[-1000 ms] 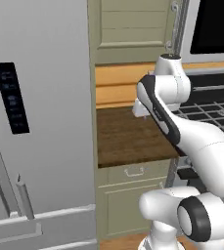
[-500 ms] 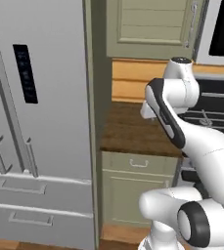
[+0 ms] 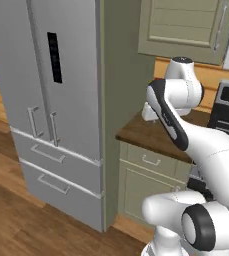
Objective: Take a straw from the drawer in front and place it inside the glass cup on the dining counter.
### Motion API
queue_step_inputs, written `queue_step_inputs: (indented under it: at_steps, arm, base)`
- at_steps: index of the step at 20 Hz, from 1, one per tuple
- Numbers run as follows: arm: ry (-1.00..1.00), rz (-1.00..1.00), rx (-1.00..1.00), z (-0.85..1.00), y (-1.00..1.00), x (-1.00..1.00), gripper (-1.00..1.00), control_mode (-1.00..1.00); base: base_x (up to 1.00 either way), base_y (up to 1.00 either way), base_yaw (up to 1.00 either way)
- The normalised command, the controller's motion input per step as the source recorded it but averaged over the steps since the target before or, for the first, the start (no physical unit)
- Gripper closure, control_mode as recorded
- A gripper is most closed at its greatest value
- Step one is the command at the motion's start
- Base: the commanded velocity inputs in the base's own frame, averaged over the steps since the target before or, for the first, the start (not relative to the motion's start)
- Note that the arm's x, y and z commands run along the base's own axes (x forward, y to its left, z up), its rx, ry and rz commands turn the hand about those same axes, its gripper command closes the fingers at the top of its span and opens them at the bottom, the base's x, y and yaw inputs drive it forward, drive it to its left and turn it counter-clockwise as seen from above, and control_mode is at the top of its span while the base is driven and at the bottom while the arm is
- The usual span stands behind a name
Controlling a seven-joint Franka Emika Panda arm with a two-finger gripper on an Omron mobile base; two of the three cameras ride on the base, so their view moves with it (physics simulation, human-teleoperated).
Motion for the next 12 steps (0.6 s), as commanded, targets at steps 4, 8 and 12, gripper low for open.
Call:
queue_step_inputs:
  at_steps: [4,8,12]
  arm:
    - [0.0,0.0,0.0,0.0,0.0,0.0,-1.0,1.0]
    - [0.0,0.0,0.0,0.0,0.0,0.0,-1.0,1.0]
    - [0.0,0.0,0.0,0.0,0.0,0.0,-1.0,1.0]
  base:
    - [-0.28,-1.0,0.39]
    - [-0.13,-0.86,0.26]
    - [0.19,-0.77,0.2]
